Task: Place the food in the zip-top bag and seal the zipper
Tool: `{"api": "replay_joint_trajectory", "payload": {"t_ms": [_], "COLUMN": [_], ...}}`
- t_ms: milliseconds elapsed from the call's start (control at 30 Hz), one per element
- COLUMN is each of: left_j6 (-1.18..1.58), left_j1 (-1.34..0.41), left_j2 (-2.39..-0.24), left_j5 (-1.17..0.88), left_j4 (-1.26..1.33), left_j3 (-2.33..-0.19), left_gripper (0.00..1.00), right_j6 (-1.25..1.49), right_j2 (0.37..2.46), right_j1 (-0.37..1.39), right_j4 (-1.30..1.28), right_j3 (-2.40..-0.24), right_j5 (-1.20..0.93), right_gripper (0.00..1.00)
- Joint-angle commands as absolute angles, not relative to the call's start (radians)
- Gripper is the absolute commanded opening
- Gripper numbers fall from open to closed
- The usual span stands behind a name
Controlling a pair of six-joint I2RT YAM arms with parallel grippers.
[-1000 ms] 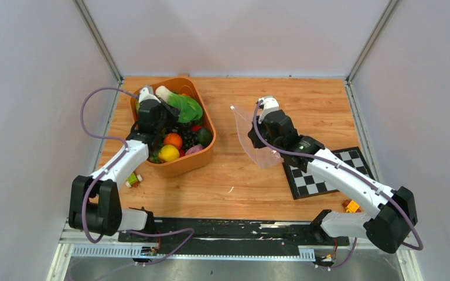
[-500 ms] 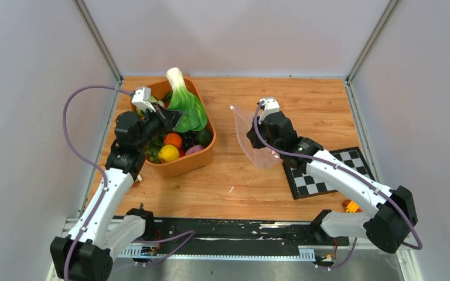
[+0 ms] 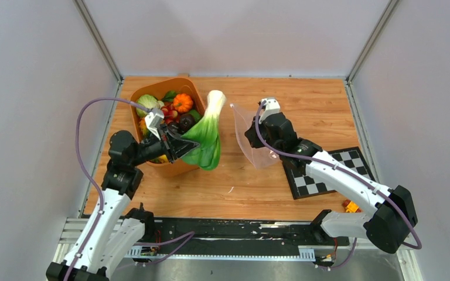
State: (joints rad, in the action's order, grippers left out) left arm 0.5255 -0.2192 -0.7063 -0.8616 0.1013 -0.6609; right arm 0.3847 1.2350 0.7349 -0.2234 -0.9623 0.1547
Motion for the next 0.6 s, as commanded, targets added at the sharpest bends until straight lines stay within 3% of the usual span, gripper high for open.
{"api": "replay_joint_trajectory", "payload": {"t_ms": [0, 233, 567], "left_j6": [0.515, 0.284, 0.27], "left_j1": [-0.296, -0.477, -0.498], "left_j2": [-0.717, -0.828, -0.87], "left_j5": [-1.025, -0.958, -0.916], "left_j4": [0.151, -0.17, -0.173], "left_j3": [-0.684, -0.81, -0.797], "left_gripper": [0.0, 0.0, 0.0], "right_j6": [0.423, 0.48, 0.518], "right_j2": [1.216, 1.16, 1.124], "right_j1": [0.727, 0.715, 0.682], "right_j4": [-0.154, -0.102, -0.093], "right_j3": [-0.966, -0.914, -0.887], "right_j5": [0.143, 0.177, 0.118], "right_gripper": [0.0, 0.0, 0.0]}}
